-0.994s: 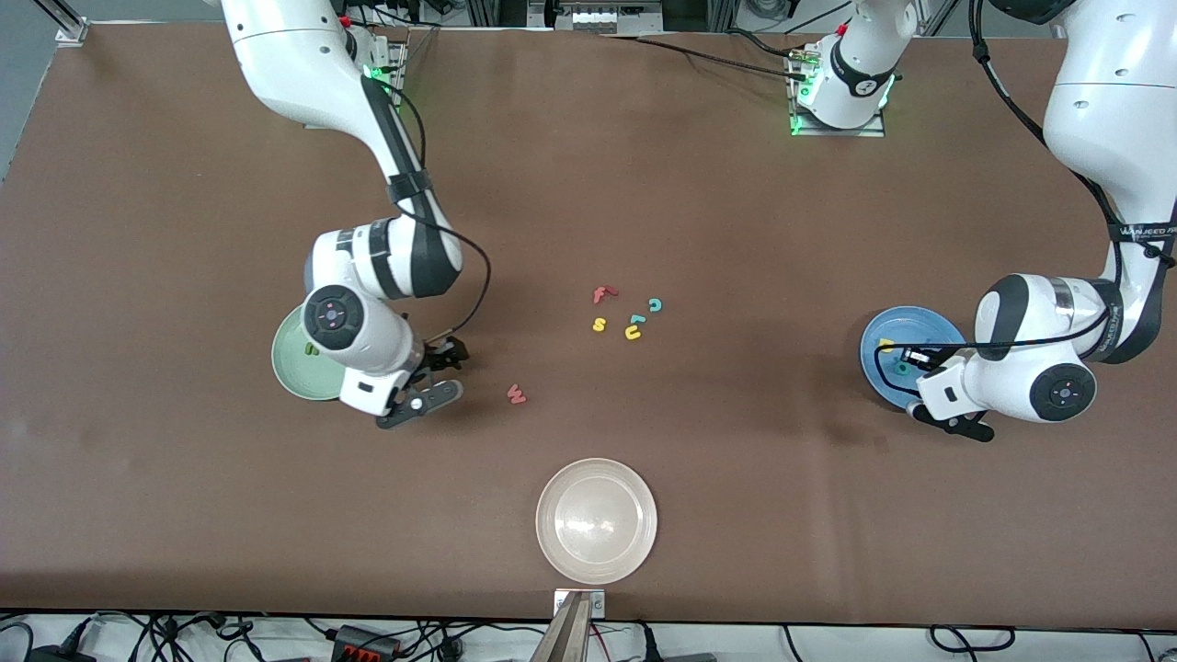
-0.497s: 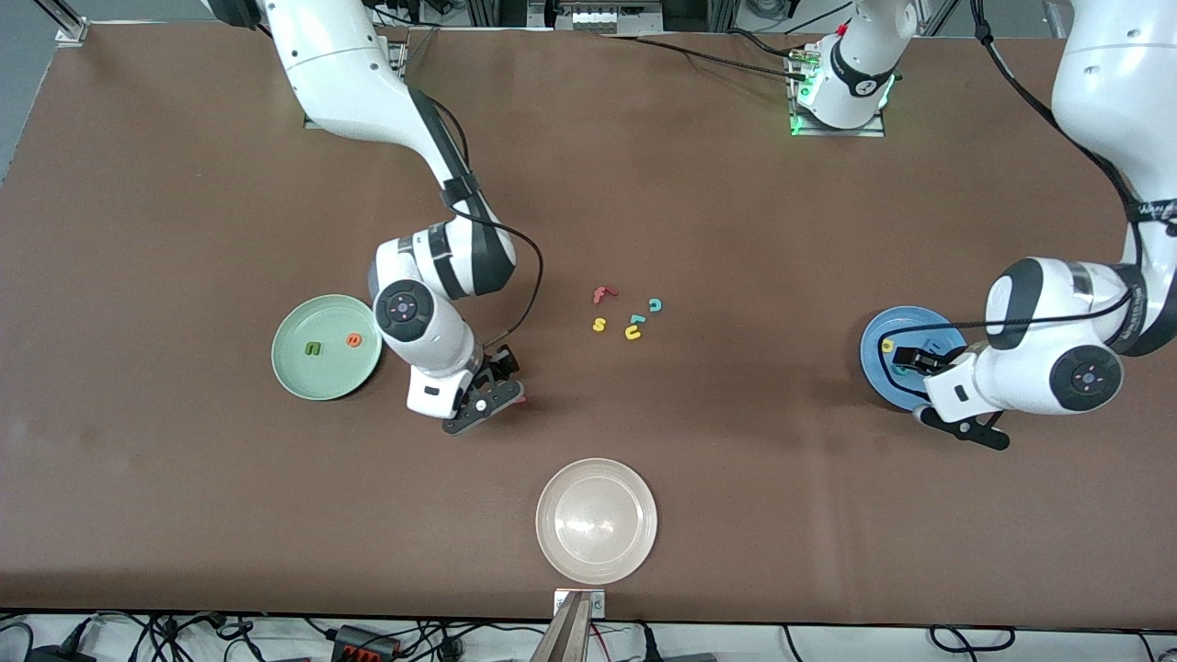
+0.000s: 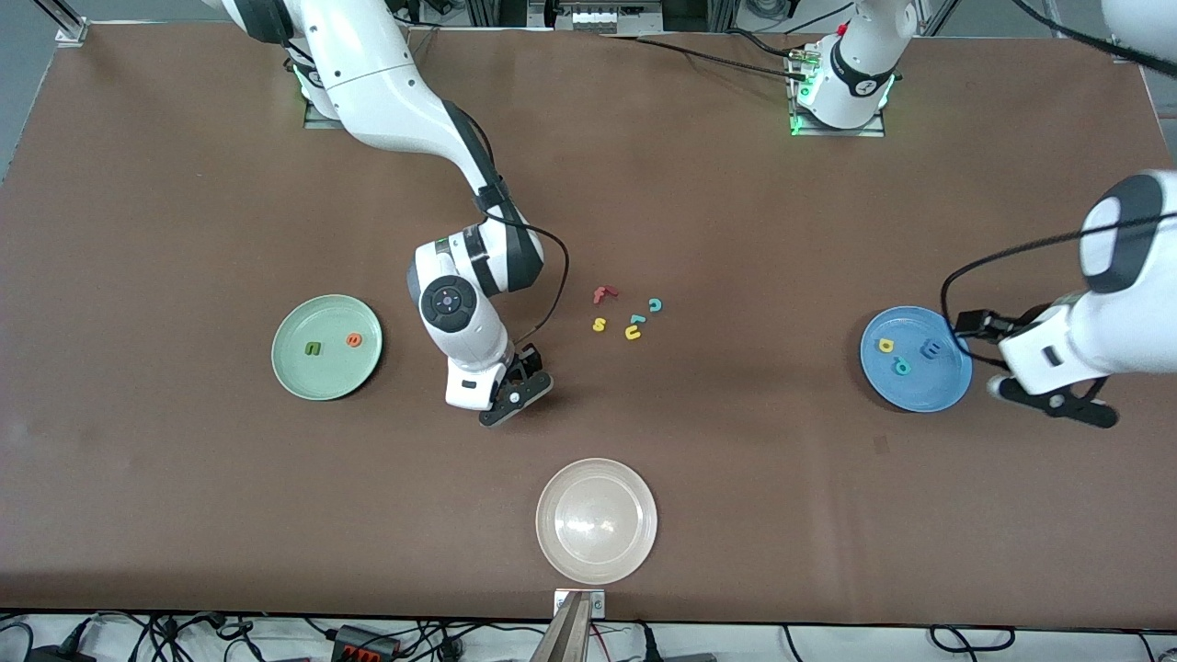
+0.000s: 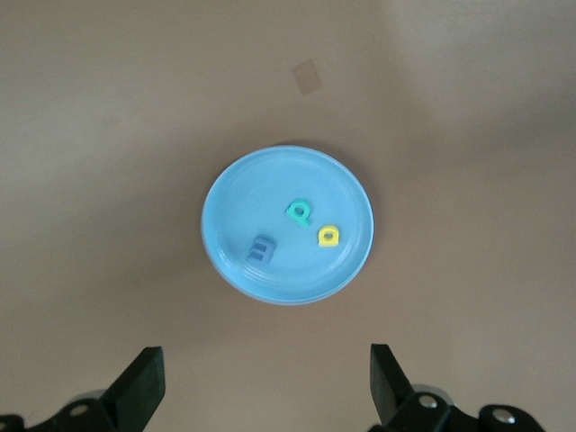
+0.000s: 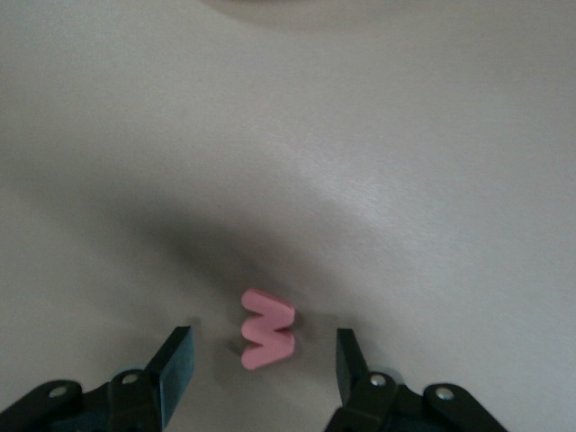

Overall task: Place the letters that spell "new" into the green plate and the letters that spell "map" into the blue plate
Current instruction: 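Place the teal p on the blue plate while the right gripper reaches the pink m, then grasp the pink m with the right gripper while the left gripper withdraws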

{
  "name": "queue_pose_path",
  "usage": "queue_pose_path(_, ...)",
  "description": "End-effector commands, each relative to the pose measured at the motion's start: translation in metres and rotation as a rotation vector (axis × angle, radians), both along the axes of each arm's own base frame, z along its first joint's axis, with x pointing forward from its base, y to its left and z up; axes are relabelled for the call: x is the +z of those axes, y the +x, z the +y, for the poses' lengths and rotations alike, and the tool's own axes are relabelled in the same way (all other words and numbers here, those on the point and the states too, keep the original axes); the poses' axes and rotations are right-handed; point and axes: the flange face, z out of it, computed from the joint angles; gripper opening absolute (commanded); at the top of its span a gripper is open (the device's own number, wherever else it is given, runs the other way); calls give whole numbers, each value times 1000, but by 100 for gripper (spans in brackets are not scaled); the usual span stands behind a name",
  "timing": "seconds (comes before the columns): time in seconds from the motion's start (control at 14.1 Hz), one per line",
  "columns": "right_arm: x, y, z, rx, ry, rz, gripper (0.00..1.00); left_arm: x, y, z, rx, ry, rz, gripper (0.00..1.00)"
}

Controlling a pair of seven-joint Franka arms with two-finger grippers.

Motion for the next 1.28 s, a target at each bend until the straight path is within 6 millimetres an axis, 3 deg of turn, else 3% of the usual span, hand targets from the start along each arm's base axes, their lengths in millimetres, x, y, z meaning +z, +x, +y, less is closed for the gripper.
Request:
queue_pose_path(0.0, -2, 3, 7, -5, 18, -17, 69, 66, -28, -7, 23, -46, -39, 100)
queue_pose_path(0.14, -4, 4, 7, -5, 21, -35, 68, 89, -41, 4, 60, -41, -73, 100)
queue_pose_path(0.28, -8, 3, 9, -4, 20, -36, 64, 106, -67, -3, 99, -68, -86, 100)
queue_pose_path(0.64, -10, 2, 8, 3, 11, -30, 54, 128, -126, -12, 114, -115, -285, 100)
queue_pose_path(0.85, -10, 2, 8, 4, 10, -29, 48, 130, -130, -19, 108, -110, -302, 100)
queue_pose_path(1.21, -10, 2, 7, 7, 7, -30, 26, 129, -123, -15, 122, -112, -291, 100)
